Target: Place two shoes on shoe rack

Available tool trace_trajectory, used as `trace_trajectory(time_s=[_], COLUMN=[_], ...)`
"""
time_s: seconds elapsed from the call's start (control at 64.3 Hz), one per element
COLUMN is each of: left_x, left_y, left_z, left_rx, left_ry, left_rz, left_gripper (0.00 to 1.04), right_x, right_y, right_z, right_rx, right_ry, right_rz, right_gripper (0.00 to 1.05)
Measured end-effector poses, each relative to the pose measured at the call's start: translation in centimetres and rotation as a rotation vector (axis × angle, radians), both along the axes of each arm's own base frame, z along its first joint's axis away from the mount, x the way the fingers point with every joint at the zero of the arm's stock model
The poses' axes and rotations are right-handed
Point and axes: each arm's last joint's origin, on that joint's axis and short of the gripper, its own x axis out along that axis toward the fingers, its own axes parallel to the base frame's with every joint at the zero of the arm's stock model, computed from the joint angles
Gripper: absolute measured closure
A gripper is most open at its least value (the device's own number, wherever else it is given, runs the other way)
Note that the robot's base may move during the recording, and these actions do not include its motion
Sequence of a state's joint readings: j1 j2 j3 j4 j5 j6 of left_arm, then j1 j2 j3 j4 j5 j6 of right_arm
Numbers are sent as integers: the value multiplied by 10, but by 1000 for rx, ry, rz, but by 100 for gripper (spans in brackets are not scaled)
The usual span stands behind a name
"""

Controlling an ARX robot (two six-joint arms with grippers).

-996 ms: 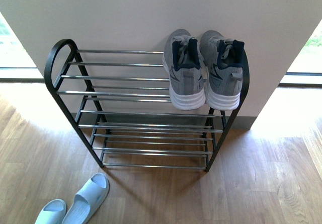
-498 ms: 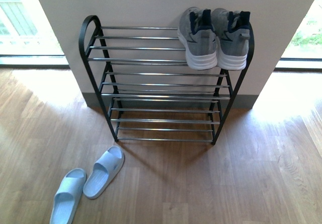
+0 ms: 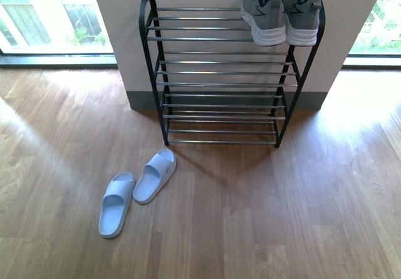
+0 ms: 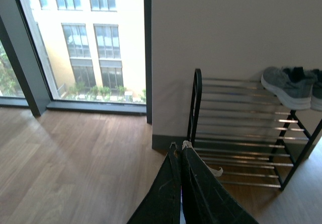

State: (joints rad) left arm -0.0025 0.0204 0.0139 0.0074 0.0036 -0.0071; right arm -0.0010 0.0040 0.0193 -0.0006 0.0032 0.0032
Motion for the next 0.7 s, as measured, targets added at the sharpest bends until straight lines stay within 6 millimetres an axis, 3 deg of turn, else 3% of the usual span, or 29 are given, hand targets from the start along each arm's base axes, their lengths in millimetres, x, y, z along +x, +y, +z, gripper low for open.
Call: trace_trajectory(time_s=[0.327,0.482,0.591,0.7], left_x=[0,0,0,0], left_y=[0,0,0,0], left_z=[-1,-1,-1,-1], left_rx=[-1,0,0,0], left_ry=[4,3,4,3], left_rz=[6,6,8,8], left_gripper=[103,74,46,26], right_x=[0,0,0,0], right_y=[0,0,0,0], right_z=[0,0,0,0], right_rx=[0,0,0,0], right_ry=[0,1,1,0], right_rz=[3,3,6,6], right_gripper=[9,9,9,9])
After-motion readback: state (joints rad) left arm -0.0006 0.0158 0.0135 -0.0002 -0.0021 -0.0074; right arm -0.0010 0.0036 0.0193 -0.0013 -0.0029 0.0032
